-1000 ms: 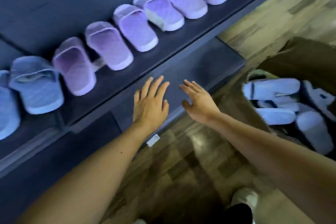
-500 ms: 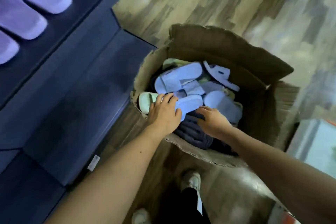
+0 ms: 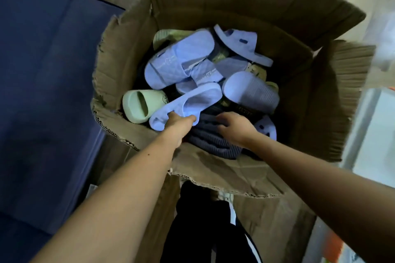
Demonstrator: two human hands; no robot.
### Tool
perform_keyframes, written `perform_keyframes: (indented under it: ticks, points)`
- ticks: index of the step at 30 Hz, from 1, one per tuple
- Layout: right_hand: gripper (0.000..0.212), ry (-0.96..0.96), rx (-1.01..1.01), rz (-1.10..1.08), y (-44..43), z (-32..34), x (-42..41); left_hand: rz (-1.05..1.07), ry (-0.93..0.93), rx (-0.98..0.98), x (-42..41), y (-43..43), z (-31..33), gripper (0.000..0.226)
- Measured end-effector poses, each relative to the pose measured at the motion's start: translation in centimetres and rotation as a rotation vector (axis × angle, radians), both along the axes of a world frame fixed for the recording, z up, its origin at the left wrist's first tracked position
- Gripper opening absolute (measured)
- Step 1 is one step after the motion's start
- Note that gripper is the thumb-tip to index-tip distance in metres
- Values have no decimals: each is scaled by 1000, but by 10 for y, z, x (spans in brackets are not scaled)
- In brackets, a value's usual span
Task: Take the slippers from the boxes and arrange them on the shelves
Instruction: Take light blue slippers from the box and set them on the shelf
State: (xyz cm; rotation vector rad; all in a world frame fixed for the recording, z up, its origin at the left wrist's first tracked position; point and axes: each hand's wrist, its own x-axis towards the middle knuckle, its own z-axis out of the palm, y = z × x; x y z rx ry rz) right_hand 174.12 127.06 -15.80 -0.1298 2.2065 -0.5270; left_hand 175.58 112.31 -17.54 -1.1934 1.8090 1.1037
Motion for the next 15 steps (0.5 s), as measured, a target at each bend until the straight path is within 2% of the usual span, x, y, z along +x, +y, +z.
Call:
perform_keyframes:
  ticks: [3, 6, 10, 12, 15]
  points:
    - [41, -28, -15, -109, -15, -18, -9, 280, -35, 24, 4, -8, -35, 87]
    - [39, -64, -43, -185, -29, -35, -10, 421, -76, -31, 12, -14, -56, 100]
    - [35, -102, -63, -217, -43, -46, -3, 608, -119, 160, 10, -19, -69, 85]
    - [36, -115, -56, -215, -48, -45, 0, 673, -87, 185, 9, -18, -64, 91]
    - [39, -86, -64, -197, -53, -44, -3, 665, -21, 87, 12, -16, -62, 102]
